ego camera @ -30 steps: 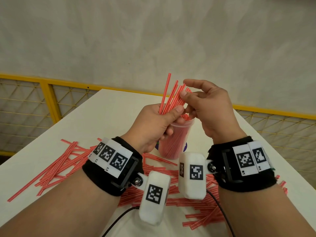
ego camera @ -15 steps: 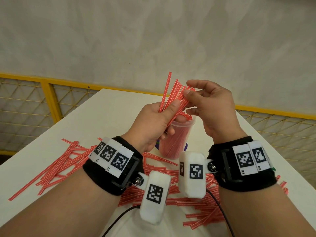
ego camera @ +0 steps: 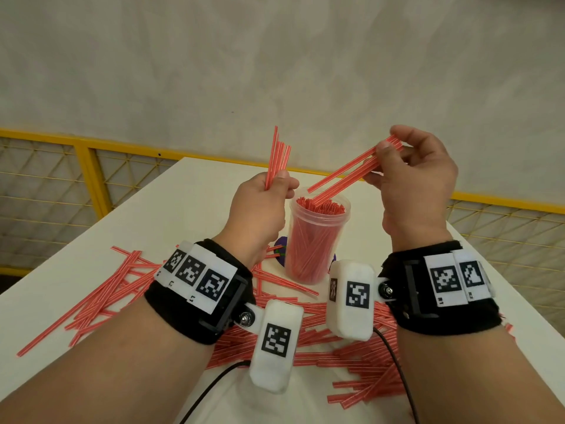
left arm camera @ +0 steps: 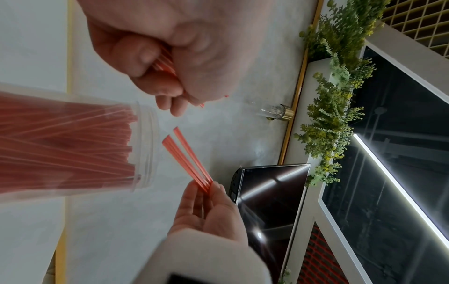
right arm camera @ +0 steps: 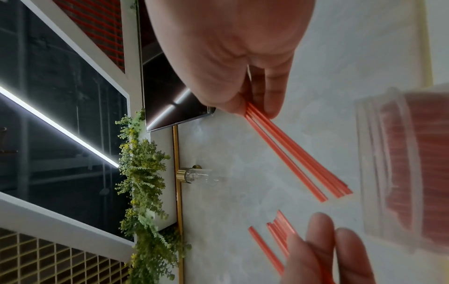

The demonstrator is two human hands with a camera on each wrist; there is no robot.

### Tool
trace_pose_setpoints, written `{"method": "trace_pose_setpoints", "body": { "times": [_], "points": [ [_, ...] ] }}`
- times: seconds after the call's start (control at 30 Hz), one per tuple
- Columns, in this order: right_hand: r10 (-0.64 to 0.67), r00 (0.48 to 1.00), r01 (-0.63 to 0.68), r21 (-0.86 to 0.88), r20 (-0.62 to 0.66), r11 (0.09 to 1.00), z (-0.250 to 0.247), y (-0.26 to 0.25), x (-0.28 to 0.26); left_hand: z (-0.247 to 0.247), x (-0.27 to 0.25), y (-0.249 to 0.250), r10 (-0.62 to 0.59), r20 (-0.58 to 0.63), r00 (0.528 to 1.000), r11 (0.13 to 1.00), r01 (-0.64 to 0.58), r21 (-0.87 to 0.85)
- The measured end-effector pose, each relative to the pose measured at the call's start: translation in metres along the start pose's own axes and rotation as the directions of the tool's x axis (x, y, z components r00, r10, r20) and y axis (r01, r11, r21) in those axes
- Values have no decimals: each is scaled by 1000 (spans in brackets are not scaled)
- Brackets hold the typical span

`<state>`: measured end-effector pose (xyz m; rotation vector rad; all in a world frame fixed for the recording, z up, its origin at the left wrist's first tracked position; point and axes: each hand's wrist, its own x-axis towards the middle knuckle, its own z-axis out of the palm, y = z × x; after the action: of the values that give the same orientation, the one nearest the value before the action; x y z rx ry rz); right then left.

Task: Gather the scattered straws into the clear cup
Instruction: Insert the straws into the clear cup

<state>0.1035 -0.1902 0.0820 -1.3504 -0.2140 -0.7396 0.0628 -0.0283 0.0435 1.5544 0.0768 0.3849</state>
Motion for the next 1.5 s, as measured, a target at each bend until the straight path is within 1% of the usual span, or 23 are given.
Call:
{"method": "trace_pose_setpoints", "body": {
  "times": [0.1, 0.2, 0.33, 0.4, 0.47, 0.5, 0.53, 0.63, 0.67, 0.7, 0.77, 0.8, 0.83, 0.9, 0.93, 1.03, 1.07, 1.17, 1.2, 1.27, 1.3, 1.4, 1.5],
  "points": [
    [-89, 996, 91, -141, 20, 986, -1, 3, 0, 2, 0, 0, 7, 4, 1000, 1000, -7, 11],
    [-159, 981, 186, -294, 111, 937, 2, 7, -2, 3, -3, 1, -6, 17, 1000, 1000, 6, 4],
    [-105, 950, 230, -435, 293, 870, 10, 13, -13, 3, 0, -1, 2, 5, 1000, 1000, -2, -11],
    [-1, 902, 260, -541, 431, 800, 12, 16, -18, 2, 2, -2, 10, -5, 1000, 1000, -10, -27],
    [161, 808, 318, -650, 566, 690, 14, 20, -23, 2, 3, -3, 8, -11, 1000, 999, -8, -38],
    [218, 775, 326, -671, 593, 666, 14, 20, -24, 1, 3, -3, 5, -12, 1000, 999, -6, -43],
    [238, 762, 329, -677, 602, 659, 14, 19, -25, 1, 3, -3, 1, -12, 1000, 999, -2, -50],
    [153, 788, 353, -641, 596, 682, 12, 13, -20, 1, 3, -2, -9, -12, 1000, 998, 8, -68],
    [161, 775, 364, -641, 610, 676, 10, 11, -18, 1, 3, -2, -10, -10, 1000, 998, 10, -70],
    [211, 741, 380, -657, 637, 651, 8, 8, -17, 1, 3, -1, -13, -8, 1000, 997, 12, -72],
    [345, 634, 442, -691, 692, 572, 4, 2, -19, 1, 3, -1, -18, -9, 1000, 997, 17, -76],
    [378, 607, 459, -697, 699, 551, 3, 0, -19, 1, 3, -1, -18, -12, 1000, 997, 17, -75],
    [386, 604, 453, -700, 697, 553, 2, -1, -19, 1, 2, -1, -18, -14, 1000, 997, 17, -76],
    [348, 630, 449, -691, 694, 566, 2, -7, -21, 1, 2, -1, -19, -14, 1000, 997, 18, -78],
    [350, 627, 459, -694, 696, 555, 3, -9, -22, 0, 2, -1, -20, -15, 1000, 997, 19, -80],
    [456, 578, 518, -736, 677, 437, 6, -10, -27, 0, 2, -1, -26, -12, 1000, 997, 25, -79],
    [452, 582, 519, -736, 676, 434, 6, -8, -26, 0, 2, -1, -27, -7, 1000, 997, 27, -75],
    [397, 635, 482, -741, 663, 467, 7, -7, -26, 0, 2, -2, -25, 4, 1000, 998, 25, -62],
    [408, 627, 492, -744, 663, 452, 7, -7, -27, 0, 2, -2, -25, 6, 1000, 997, 26, -68],
    [455, 589, 543, -744, 668, 389, 8, -7, -28, 0, 2, -2, -29, 15, 999, 996, 30, -83],
    [456, 583, 554, -740, 672, 381, 8, -6, -29, 0, 2, -2, -31, 19, 999, 996, 33, -83],
    [438, 596, 530, -739, 673, 415, 8, -5, -27, 1, 2, -2, -39, 24, 999, 996, 41, -77],
    [480, 552, 616, -722, 682, 316, 9, -7, -27, 0, 2, -2, -41, 25, 999, 996, 43, -75]
  ]
}}
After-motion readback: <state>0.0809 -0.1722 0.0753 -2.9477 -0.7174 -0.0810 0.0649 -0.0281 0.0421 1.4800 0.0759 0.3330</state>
